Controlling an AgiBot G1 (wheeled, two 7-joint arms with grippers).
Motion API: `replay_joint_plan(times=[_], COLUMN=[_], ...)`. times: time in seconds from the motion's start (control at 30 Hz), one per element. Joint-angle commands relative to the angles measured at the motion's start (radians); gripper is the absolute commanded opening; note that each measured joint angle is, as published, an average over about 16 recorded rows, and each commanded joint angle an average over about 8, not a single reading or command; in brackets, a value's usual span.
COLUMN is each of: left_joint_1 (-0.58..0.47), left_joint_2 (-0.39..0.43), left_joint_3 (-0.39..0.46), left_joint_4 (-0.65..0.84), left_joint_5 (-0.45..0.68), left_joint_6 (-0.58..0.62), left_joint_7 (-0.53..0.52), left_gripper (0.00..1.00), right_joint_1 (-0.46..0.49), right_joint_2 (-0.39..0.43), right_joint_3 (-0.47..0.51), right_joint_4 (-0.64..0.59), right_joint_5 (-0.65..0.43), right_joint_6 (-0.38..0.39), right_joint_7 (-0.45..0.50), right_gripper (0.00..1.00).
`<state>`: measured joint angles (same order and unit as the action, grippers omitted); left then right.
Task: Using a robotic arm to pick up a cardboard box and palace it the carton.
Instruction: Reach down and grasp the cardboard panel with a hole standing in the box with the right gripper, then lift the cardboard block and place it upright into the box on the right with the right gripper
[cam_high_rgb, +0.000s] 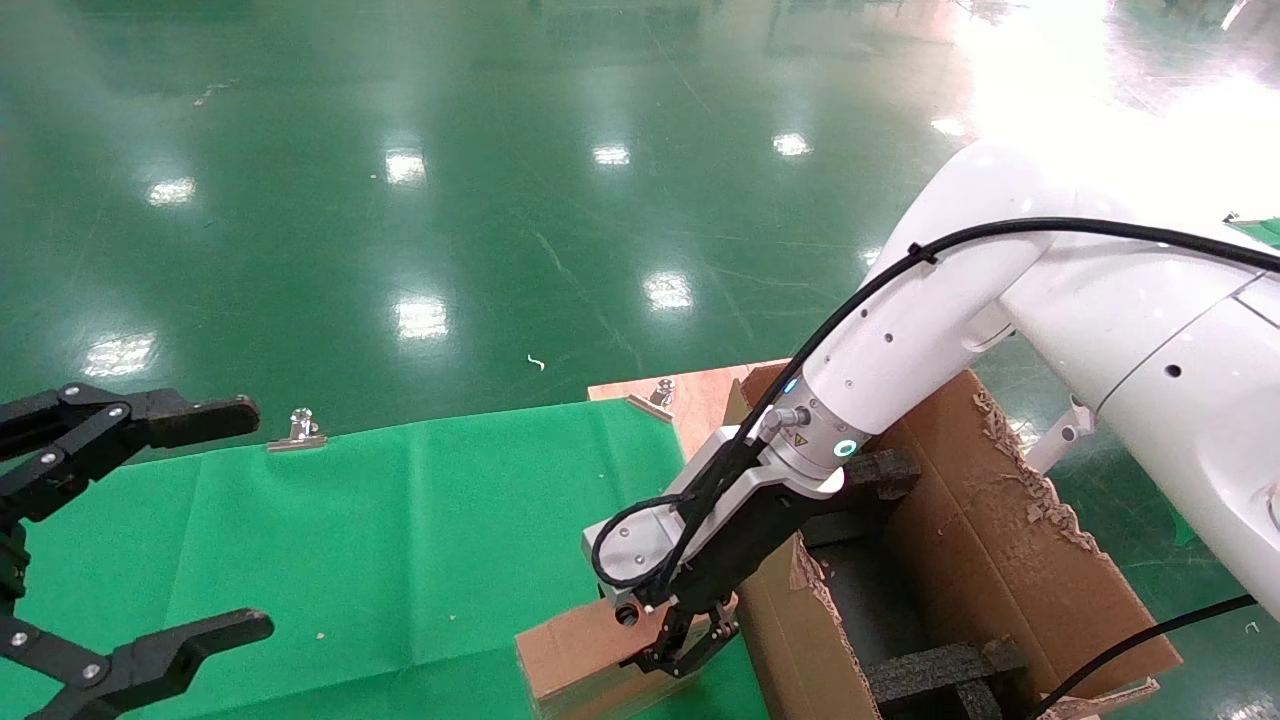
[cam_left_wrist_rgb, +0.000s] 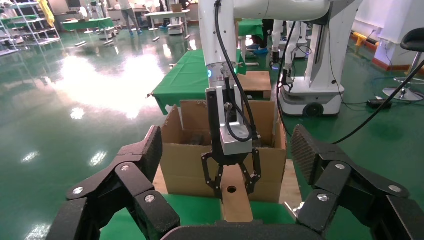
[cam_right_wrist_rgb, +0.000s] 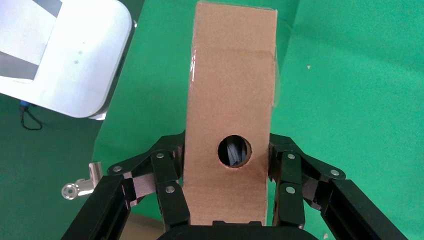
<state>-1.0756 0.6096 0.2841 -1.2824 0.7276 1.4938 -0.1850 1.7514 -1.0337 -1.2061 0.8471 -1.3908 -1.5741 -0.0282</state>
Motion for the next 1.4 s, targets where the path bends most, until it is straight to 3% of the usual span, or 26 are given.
replay_joint_plan(times=[0.03, 0.23, 0.7, 0.9, 1.4], left_joint_1=[0.0, 0.0, -0.001, -0.001, -0.001], left_joint_2=[0.0, 0.0, 0.0, 0.0, -0.001], left_joint_3=[0.0, 0.0, 0.001, 0.002, 0.003], left_joint_4=[0.0, 0.0, 0.001, 0.001, 0.001], left_joint_5=[0.0, 0.0, -0.001, -0.001, -0.002], left_joint_6=[0.0, 0.0, 0.0, 0.0, -0.001], left_joint_7=[0.0, 0.0, 0.001, 0.001, 0.002], left_gripper=[1.0, 1.0, 1.0, 1.0, 1.0], right_joint_1=[-0.003, 0.049, 0.371, 0.45, 0.628], right_joint_2=[0.0, 0.002, 0.003, 0.008, 0.156], right_joint_3=[0.0, -0.009, -0.11, -0.165, -0.399], right_joint_4=[0.001, -0.015, -0.153, -0.217, -0.277], right_joint_5=[-0.002, 0.044, 0.166, 0.223, 0.218], right_joint_6=[0.002, -0.008, -0.019, -0.02, -0.025], right_joint_7=[0.001, 0.009, -0.093, -0.145, -0.146], right_gripper=[0.0, 0.0, 0.0, 0.0, 0.0])
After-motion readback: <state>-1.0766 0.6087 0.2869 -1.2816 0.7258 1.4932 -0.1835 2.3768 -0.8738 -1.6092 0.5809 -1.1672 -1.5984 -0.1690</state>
